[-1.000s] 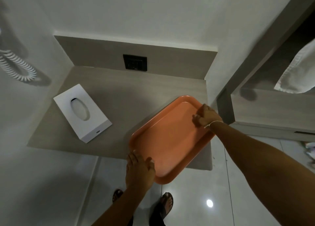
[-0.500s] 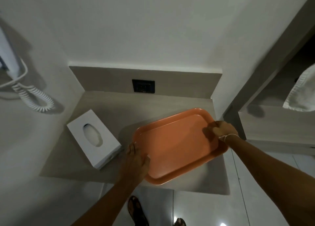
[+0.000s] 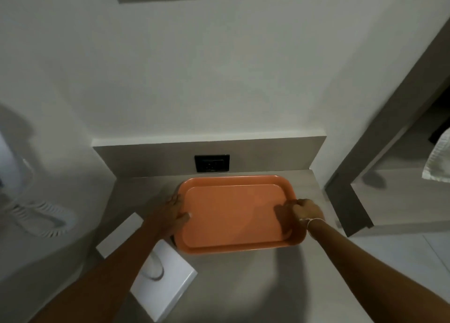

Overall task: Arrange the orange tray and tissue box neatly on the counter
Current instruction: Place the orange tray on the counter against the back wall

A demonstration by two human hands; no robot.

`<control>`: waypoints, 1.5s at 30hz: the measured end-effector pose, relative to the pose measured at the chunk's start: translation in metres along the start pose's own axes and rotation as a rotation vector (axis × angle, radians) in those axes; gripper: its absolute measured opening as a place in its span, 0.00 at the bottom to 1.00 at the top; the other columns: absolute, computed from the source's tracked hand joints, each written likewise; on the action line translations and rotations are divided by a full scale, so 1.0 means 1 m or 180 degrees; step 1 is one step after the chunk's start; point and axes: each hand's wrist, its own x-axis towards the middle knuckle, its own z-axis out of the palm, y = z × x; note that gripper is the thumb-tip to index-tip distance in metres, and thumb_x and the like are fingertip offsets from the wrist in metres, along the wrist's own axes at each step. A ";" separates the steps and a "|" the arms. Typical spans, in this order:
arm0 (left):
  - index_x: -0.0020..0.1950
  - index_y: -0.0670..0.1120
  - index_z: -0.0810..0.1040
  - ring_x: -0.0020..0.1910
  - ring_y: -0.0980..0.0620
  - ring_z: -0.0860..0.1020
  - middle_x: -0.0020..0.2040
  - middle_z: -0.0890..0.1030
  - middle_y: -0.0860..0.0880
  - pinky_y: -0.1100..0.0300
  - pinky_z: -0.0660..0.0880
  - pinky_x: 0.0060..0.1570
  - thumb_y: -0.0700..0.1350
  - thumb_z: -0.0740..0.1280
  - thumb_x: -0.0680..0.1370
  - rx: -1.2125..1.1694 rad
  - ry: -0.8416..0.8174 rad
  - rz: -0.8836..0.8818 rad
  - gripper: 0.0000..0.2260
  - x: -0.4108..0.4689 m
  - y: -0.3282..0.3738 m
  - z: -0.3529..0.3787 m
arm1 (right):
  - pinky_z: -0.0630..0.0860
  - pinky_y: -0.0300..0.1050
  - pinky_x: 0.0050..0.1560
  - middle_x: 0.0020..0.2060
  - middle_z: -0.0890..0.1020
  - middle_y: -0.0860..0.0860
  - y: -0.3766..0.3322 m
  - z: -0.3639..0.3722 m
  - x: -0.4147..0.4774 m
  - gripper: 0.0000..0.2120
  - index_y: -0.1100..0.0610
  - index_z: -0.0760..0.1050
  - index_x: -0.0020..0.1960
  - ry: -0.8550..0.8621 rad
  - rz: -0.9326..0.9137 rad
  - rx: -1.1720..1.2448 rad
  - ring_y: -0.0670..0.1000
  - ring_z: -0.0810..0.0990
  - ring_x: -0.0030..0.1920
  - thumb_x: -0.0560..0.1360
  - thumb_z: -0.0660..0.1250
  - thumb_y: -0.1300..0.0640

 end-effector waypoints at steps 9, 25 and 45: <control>0.77 0.46 0.50 0.71 0.40 0.67 0.76 0.63 0.41 0.40 0.65 0.70 0.61 0.61 0.77 0.0138 -0.0203 -0.0163 0.36 0.042 -0.037 0.009 | 0.77 0.54 0.54 0.51 0.85 0.60 -0.022 0.028 0.012 0.16 0.54 0.82 0.56 0.0038 0.0013 -0.0042 0.65 0.81 0.53 0.73 0.64 0.50; 0.76 0.39 0.46 0.77 0.39 0.40 0.78 0.45 0.37 0.43 0.43 0.77 0.60 0.44 0.77 0.0799 0.0418 -0.0219 0.35 -0.009 0.068 0.098 | 0.53 0.54 0.77 0.79 0.56 0.57 0.026 0.072 -0.067 0.34 0.56 0.47 0.80 -0.0040 -0.1961 -0.1051 0.60 0.53 0.78 0.80 0.58 0.48; 0.74 0.38 0.35 0.77 0.41 0.38 0.78 0.39 0.38 0.47 0.40 0.77 0.57 0.50 0.79 0.0686 0.0177 -0.0527 0.36 -0.027 0.101 0.149 | 0.34 0.53 0.73 0.80 0.43 0.54 0.054 0.084 -0.064 0.33 0.57 0.39 0.79 -0.0210 -0.1999 -0.2068 0.56 0.39 0.79 0.81 0.48 0.44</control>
